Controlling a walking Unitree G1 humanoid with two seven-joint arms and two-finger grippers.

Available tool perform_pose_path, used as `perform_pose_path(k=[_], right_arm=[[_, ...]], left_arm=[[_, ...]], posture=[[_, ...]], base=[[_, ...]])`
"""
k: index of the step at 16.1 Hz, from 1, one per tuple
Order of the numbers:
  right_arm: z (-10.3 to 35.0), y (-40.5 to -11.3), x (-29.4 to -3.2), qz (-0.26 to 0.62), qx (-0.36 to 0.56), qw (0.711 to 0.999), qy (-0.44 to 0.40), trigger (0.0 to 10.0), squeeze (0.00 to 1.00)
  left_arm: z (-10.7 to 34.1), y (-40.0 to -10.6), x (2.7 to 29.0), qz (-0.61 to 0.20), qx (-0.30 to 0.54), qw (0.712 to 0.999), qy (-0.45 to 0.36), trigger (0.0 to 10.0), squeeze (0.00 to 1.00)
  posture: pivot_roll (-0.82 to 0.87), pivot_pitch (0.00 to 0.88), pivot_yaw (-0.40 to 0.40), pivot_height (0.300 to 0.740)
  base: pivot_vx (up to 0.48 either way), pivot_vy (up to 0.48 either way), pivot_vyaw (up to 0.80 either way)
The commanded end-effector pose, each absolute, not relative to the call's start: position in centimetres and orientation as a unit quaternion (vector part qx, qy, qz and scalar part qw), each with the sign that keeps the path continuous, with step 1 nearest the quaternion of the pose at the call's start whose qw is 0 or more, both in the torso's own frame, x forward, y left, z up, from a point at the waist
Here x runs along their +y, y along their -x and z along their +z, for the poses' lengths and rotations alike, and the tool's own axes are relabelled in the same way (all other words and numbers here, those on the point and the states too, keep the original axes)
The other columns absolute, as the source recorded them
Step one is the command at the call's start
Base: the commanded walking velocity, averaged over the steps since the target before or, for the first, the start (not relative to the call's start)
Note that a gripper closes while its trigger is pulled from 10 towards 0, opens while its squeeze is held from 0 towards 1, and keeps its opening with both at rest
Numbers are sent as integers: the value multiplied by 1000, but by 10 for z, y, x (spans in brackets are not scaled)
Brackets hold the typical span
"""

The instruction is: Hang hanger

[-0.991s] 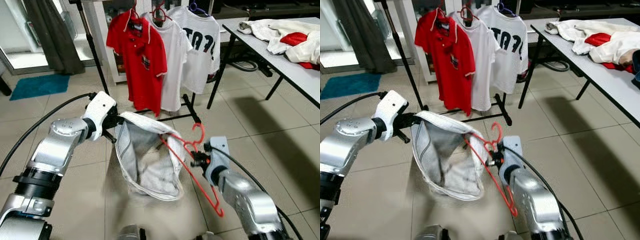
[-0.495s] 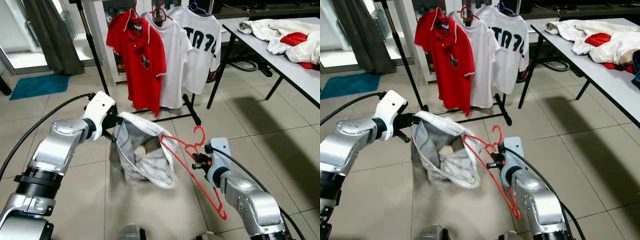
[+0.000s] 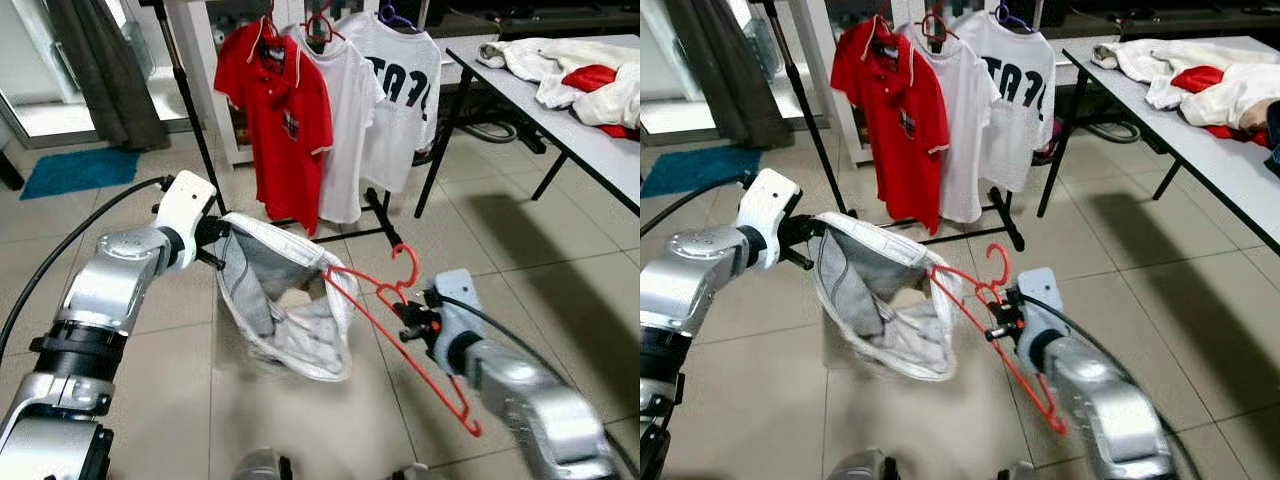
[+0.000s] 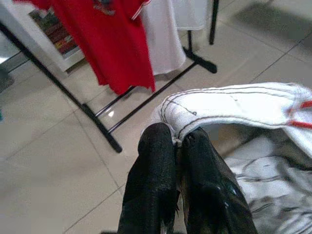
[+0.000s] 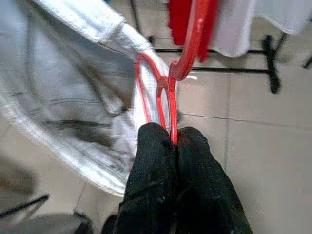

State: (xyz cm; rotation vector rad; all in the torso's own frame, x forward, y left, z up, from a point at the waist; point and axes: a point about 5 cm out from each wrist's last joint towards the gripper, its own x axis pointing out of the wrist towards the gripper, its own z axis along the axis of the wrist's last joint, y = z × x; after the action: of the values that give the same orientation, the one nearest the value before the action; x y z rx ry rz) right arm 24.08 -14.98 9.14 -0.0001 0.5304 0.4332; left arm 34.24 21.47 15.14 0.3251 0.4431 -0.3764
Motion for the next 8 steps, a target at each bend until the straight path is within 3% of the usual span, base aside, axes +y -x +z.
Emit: perform_pose_path(k=[1, 5, 8], right_arm=[[101, -237, -152, 239, 249, 939, -5, 10000, 0], [117, -216, -158, 350, 251, 902, 16, 10000, 0], [115, -220, -173, 312, 267, 912, 26, 10000, 0]], left_arm=[[160, -348, 217, -170, 201, 950, -166, 0, 0], [151, -352, 216, -155, 218, 949, -167, 0, 0], [151, -356, 213, -155, 217, 950, -164, 0, 0]], posture=[[22, 0, 48, 705], [13, 0, 53, 705], [13, 0, 52, 705]], base=[[0, 0, 0], [0, 0, 0], [0, 0, 0]])
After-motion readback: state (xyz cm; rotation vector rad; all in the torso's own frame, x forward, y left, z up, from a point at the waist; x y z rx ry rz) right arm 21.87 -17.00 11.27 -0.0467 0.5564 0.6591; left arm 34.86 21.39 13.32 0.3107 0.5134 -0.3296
